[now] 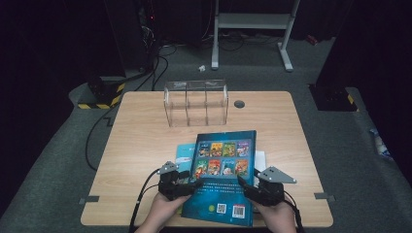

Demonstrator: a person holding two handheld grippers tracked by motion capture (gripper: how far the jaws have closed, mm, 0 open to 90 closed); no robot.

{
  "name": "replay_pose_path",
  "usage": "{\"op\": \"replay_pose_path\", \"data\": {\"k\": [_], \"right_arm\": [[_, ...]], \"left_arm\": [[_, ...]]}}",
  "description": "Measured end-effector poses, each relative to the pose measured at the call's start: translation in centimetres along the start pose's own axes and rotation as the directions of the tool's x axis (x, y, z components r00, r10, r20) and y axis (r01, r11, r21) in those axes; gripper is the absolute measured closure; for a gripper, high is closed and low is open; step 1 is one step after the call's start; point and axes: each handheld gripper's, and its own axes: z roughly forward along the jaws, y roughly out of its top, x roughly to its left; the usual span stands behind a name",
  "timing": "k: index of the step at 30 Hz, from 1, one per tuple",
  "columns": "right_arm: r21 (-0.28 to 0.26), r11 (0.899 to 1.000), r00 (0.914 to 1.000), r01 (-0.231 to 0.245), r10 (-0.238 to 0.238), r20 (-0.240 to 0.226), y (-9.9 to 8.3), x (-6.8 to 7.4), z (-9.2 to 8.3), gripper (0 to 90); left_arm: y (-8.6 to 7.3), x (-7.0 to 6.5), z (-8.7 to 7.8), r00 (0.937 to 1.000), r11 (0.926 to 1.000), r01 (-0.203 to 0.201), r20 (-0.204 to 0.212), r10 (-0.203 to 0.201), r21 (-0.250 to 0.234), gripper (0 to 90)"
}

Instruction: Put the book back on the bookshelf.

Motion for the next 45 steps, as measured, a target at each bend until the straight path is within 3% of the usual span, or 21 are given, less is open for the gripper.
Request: {"op": "replay_pose_path", "data": {"k": [4, 8, 11, 18, 22, 26, 30, 35, 38, 45], "right_arm": [[-0.012, 1.000, 0.9999, 0.014, -0.014, -0.008, 0.1, 0.3, -0.1, 41.8], [-0.019, 0.999, 0.9996, 0.026, -0.027, -0.006, 0.2, 0.5, -0.1, 41.8], [-0.054, 0.996, 0.9978, 0.066, -0.066, -0.003, 0.3, 0.9, -0.4, 41.9], [-0.060, 0.995, 0.9973, 0.074, -0.074, -0.004, 0.5, 1.1, -0.5, 41.9], [-0.061, 0.997, 0.9989, 0.045, -0.046, -0.014, 1.1, 1.2, -0.3, 42.2], [-0.064, 0.996, 0.9976, 0.066, -0.067, -0.016, 2.6, 1.8, 0.4, 43.4], [-0.032, 0.994, 0.9941, 0.100, -0.102, -0.037, 4.8, 2.6, 1.6, 44.6], [-0.029, 0.992, 0.9910, 0.124, -0.126, -0.046, 6.1, 3.4, 2.6, 45.9], [-0.029, 0.990, 0.9892, 0.137, -0.139, -0.048, 7.1, 4.3, 3.7, 46.7], [-0.053, 0.987, 0.9870, 0.151, -0.154, -0.047, 8.4, 4.9, 4.6, 50.0]], "left_arm": [[0.0, -0.3, -0.1, 0.9998, 0.9999, -0.014, 0.013, 0.014, -0.003, 17.1], [0.1, -0.1, 0.0, 0.9996, 1.0000, -0.002, 0.028, 0.002, -0.002, 15.6], [0.3, 0.1, -0.2, 0.9988, 1.0000, 0.002, 0.050, -0.002, -0.005, 14.0], [0.4, 0.0, -0.7, 0.9992, 0.9999, -0.012, 0.039, 0.012, -0.008, 14.4], [0.8, -0.2, -1.4, 1.0000, 0.9998, -0.008, 0.000, 0.008, -0.016, 16.6], [1.3, 0.3, -2.7, 0.9993, 0.9982, 0.001, -0.037, -0.003, -0.060, 20.9], [1.6, 1.0, -4.0, 0.9968, 0.9934, 0.006, -0.078, -0.015, -0.115, 28.2], [2.3, 1.9, -5.8, 0.9895, 0.9838, -0.017, -0.144, -0.009, -0.179, 34.0], [2.6, 2.5, -7.0, 0.9806, 0.9760, -0.036, -0.196, -0.006, -0.215, 39.4], [3.4, 3.0, -8.1, 0.9708, 0.9659, -0.068, -0.240, 0.006, -0.250, 45.0]]}}
